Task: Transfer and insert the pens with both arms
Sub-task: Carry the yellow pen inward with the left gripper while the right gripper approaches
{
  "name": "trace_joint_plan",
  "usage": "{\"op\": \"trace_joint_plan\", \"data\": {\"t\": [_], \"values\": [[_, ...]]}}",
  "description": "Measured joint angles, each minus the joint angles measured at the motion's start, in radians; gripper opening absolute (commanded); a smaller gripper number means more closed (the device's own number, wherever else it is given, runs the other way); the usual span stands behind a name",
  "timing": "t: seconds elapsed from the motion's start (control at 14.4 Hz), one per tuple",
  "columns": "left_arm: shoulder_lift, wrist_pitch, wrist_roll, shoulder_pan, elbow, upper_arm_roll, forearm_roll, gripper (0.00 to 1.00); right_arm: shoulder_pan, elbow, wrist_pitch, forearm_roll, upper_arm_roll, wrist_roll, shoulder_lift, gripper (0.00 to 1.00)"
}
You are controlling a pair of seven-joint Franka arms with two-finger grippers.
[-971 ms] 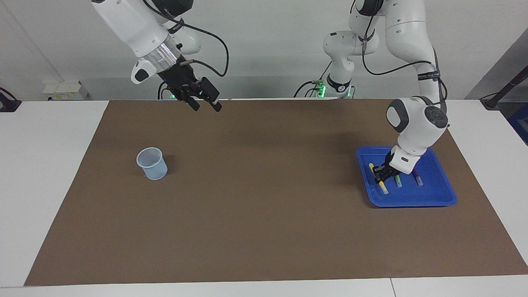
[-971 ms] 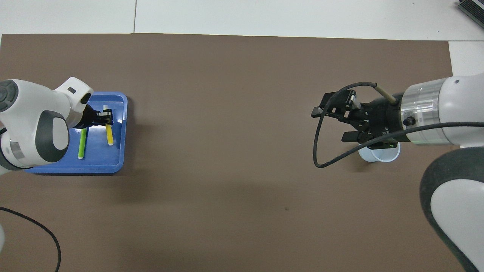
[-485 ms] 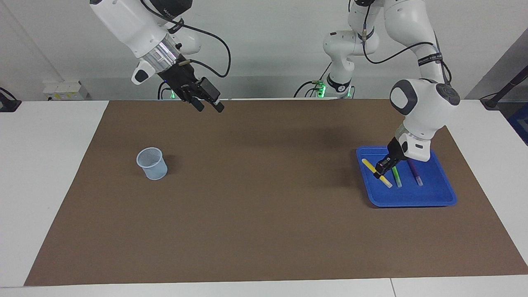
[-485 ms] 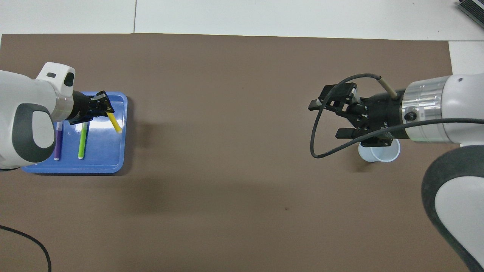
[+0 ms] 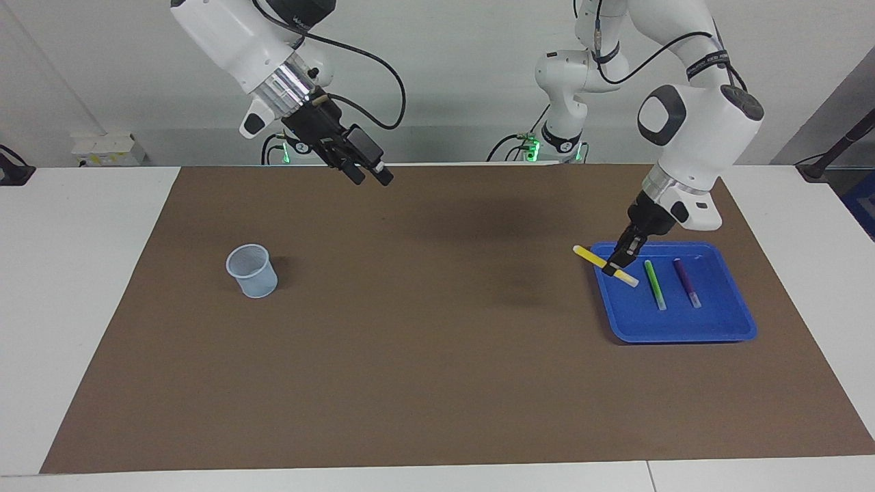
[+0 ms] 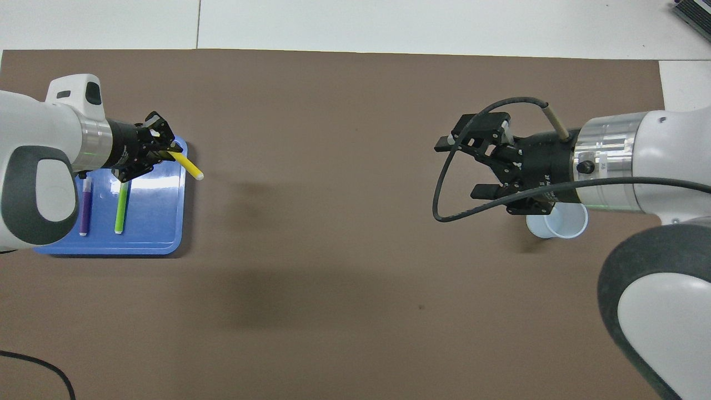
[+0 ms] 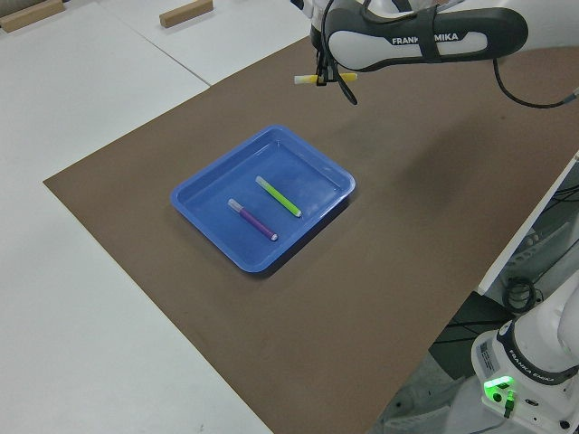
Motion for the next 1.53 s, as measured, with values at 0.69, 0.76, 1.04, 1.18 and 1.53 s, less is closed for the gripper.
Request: {"op": "trace_joint_plan", "data": {"t": [0.69,0.76,1.04,1.18,1.53], "values": [[-0.126,-0.101,-0.543,-0.163,-0.005,-0.026,-0.001,0.0,0.184,-0.034,0.409,0.01,0.0,0.093,0.089,1.0],[-0.136,-0.103,-0.577,-0.178,-0.011,-0.027,-0.001,0.0,0.207,-0.034,0.451,0.015,0.001,0.129,0.101,1.0],[-0.174,-0.104,-0.699,-0.217,-0.037,-0.027,-0.001,0.0,0.26,-0.031,0.484,0.021,0.0,0.164,0.109,0.98],[-0.183,-0.101,-0.767,-0.217,-0.04,-0.025,-0.001,0.0,0.284,-0.031,0.484,0.021,0.001,0.165,0.109,0.98],[-0.184,-0.081,-0.882,-0.217,-0.04,-0.022,-0.001,0.0,0.356,-0.053,0.483,0.022,0.001,0.173,0.109,0.85]]}}
